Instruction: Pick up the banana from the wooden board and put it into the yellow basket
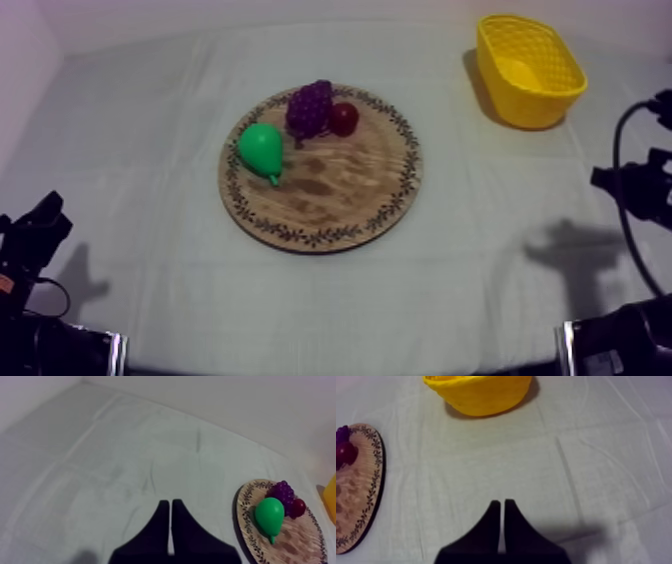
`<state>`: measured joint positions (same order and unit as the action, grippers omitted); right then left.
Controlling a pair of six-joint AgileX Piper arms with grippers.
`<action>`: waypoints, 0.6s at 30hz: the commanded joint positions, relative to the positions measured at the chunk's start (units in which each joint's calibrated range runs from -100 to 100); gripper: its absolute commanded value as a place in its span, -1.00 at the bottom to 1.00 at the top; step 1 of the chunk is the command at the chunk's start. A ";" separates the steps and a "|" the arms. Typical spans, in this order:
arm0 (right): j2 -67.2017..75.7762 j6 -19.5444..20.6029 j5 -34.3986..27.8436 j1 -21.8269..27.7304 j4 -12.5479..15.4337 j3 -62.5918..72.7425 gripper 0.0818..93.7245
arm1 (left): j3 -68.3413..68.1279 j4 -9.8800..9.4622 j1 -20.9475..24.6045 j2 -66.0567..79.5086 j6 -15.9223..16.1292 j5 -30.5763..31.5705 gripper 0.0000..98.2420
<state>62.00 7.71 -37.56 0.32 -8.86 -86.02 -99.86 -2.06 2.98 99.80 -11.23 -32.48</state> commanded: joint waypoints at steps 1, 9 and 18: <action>12.00 -0.22 0.66 -0.08 0.17 -3.98 -0.99 | -0.03 -0.01 0.03 0.03 0.00 -0.02 -1.00; 25.43 -4.01 0.03 0.36 3.53 -11.46 -0.99 | -0.03 -0.01 0.03 0.03 -0.01 -0.02 -1.00; 32.73 -9.03 -3.34 1.26 8.82 -12.91 -0.99 | -0.03 -0.01 0.03 0.03 0.00 -0.02 -1.00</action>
<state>94.06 -0.35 -40.06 1.55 -0.52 -99.08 -99.86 -2.06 2.98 99.80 -11.23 -32.48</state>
